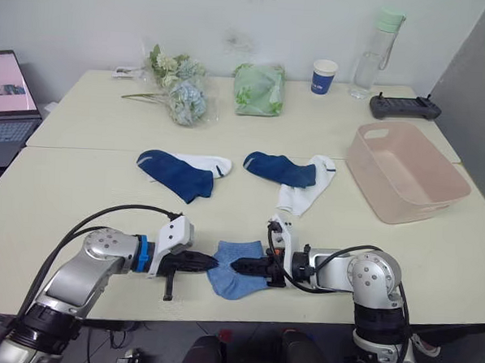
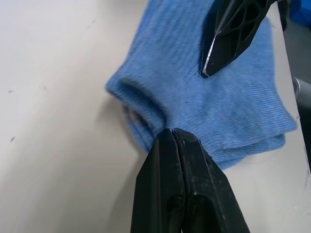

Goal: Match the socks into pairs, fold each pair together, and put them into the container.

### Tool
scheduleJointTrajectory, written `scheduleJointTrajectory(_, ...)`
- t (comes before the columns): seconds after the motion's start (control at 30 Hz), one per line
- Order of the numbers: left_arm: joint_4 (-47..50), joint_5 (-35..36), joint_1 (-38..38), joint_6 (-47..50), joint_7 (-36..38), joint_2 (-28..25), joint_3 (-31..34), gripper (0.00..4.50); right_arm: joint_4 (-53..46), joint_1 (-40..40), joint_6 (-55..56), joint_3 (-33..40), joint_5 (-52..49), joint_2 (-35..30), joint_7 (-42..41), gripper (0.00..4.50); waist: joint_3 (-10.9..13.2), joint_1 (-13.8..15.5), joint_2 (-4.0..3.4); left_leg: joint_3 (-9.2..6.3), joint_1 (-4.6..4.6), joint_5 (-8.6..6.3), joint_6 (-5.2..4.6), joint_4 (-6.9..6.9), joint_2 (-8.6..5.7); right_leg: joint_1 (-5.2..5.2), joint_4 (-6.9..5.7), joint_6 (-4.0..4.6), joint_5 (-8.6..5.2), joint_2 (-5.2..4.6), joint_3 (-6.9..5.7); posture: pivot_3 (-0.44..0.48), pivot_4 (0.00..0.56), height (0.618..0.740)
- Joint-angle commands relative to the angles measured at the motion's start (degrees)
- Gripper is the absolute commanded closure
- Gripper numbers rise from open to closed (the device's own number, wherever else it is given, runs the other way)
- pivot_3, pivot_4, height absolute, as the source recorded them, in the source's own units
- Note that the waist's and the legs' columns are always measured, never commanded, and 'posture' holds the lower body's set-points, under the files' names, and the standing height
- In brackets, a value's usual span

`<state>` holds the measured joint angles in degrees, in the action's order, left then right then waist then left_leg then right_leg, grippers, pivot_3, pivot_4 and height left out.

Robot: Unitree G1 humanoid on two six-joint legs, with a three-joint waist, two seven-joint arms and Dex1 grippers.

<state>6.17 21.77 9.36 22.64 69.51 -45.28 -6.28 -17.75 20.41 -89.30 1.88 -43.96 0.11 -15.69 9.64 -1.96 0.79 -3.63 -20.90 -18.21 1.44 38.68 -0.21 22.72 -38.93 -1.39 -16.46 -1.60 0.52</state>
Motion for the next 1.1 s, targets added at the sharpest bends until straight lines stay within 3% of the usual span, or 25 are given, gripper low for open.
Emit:
scheduleJointTrajectory(0.03,1.82,6.45,2.77,5.16,-0.95,0.2,5.92,4.5,-5.5,-0.63,-0.64,3.88,-1.56,-0.59,0.16,4.47,0.0,0.08,0.0,0.01,-0.06,0.0,0.0,0.0,0.0,0.05,0.0,0.0,0.0,0.0,0.01,0.0,0.15,0.74)
scheduleJointTrajectory(0.2,1.95,8.82,11.34,9.82,-7.87,3.14,9.4,4.5,-14.35,-3.25,3.95,1.93,-1.06,-8.95,-2.65,4.47,0.02,0.42,-0.01,0.01,-0.13,0.0,0.0,0.03,-0.13,0.06,0.06,-0.01,0.0,-0.11,-0.03,0.0,0.15,0.74)
scheduleJointTrajectory(0.3,3.14,12.25,21.01,12.91,-9.36,6.96,9.12,3.92,-19.97,-3.9,7.29,6.08,-3.44,-12.44,-4.71,4.5,0.11,0.45,0.1,0.08,-0.13,0.0,0.0,0.07,-0.21,-0.01,0.08,-0.03,0.0,-0.14,0.03,0.0,0.15,0.74)
scheduleJointTrajectory(0.4,3.48,13.89,26.96,15.4,-8.53,10.06,6.38,2.94,-22.85,-5.5,11.62,8.94,-3.95,-18.12,-7.92,4.5,0.16,0.32,0.2,0.09,-0.14,0.01,0.01,0.11,-0.21,-0.04,0.09,-0.06,0.01,-0.06,0.03,0.0,0.15,0.74)
scheduleJointTrajectory(0.7,-4.39,12.93,38.06,12.77,0.26,15.3,-0.3,0.05,-30.93,-7.63,18.63,17.07,-5.79,-24.49,-4.4,4.5,0.18,0.09,0.2,0.29,-0.08,0.01,0.02,0.06,-0.12,0.08,0.0,-0.16,-0.06,0.03,0.27,0.0,0.15,0.74)
scheduleJointTrajectory(0.83,-8.52,10.84,40.58,9.81,1.87,18.12,-2.48,0.02,-28.06,-6.39,20.99,31.28,-6.16,-34.8,-5.16,4.5,0.23,0.35,0.12,0.41,-0.09,0.01,0.02,0.11,-0.25,0.02,0.03,-0.16,-0.06,0.06,0.33,0.0,0.15,0.74)
scheduleJointTrajectory(0.9,-9.29,10.52,40.82,9.3,2.74,18.66,-2.72,0.02,-26.28,-7.7,23.44,34.25,-3.21,-41.31,-6.83,4.5,0.25,0.57,0.15,0.48,-0.08,0.01,0.0,0.15,-0.32,-0.07,0.11,-0.16,-0.05,-0.01,0.35,0.0,0.15,0.74)
scheduleJointTrajectory(1.0,-9.46,10.35,41.14,9.17,3.51,19.03,-2.67,0.02,-22.09,-9.63,29.79,34.74,3.38,-48.46,-8.32,4.5,0.29,0.53,0.23,0.47,-0.09,0.0,-0.01,0.13,-0.26,-0.1,0.21,-0.17,-0.06,0.05,0.33,0.0,0.15,0.74)
scheduleJointTrajectory(1.1,-8.68,10.29,40.97,9.44,3.96,18.84,-2.65,0.02,-14.42,-12.91,45.44,26.56,19.74,-57.8,-9.88,4.5,0.32,0.31,0.22,0.53,-0.08,-0.01,-0.02,0.08,-0.22,-0.09,0.21,-0.17,-0.06,0.1,0.38,0.0,0.15,0.74)
